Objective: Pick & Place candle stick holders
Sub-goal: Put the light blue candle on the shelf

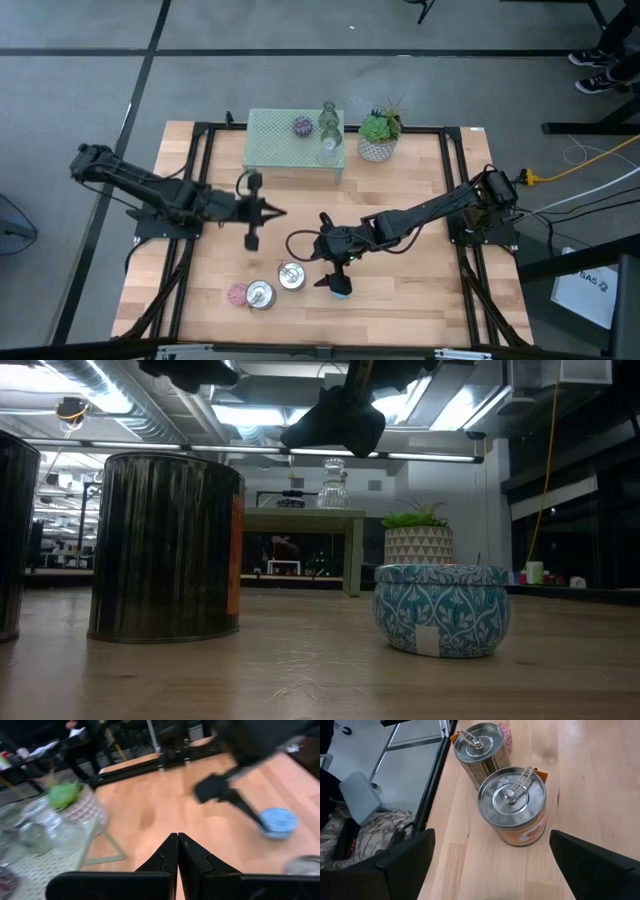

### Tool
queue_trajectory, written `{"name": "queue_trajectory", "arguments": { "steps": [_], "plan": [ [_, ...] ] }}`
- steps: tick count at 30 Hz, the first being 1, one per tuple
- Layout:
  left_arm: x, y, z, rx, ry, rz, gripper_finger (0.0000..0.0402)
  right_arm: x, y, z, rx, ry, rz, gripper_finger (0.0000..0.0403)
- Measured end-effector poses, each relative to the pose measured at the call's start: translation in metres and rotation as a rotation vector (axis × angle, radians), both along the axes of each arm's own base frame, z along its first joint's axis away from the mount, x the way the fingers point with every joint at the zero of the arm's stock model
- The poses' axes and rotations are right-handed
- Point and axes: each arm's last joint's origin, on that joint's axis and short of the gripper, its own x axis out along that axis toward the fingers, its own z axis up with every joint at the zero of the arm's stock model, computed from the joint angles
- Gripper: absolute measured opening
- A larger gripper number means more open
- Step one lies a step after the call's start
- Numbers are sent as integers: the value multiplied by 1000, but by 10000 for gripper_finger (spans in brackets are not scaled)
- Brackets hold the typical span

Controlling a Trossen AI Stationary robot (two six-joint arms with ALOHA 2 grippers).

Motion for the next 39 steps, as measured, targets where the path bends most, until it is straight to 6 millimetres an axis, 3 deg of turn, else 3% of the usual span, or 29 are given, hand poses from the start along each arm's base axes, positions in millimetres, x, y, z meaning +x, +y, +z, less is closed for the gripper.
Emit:
{"name": "queue_trajectory", "arguments": {
  "steps": [7, 14, 22, 27, 39],
  "plan": [
    [-11, -34, -1, -40, -18, -50, 3, 0, 0, 0, -1, 1, 0, 392],
    [-20, -52, -1, -109, -24, -107, 5, -1, 2, -1, 0, 9, 9, 392],
    [-24, -60, -1, -156, -23, -133, 4, -15, 16, -7, 107, 169, 151, 392],
    [-22, -63, -5, -151, -7, -131, 2, -23, 31, -9, 149, 238, 155, 392],
    [-10, -69, -16, -102, 12, -111, 2, -48, 60, -15, 102, 350, 233, 392]
  ]
}}
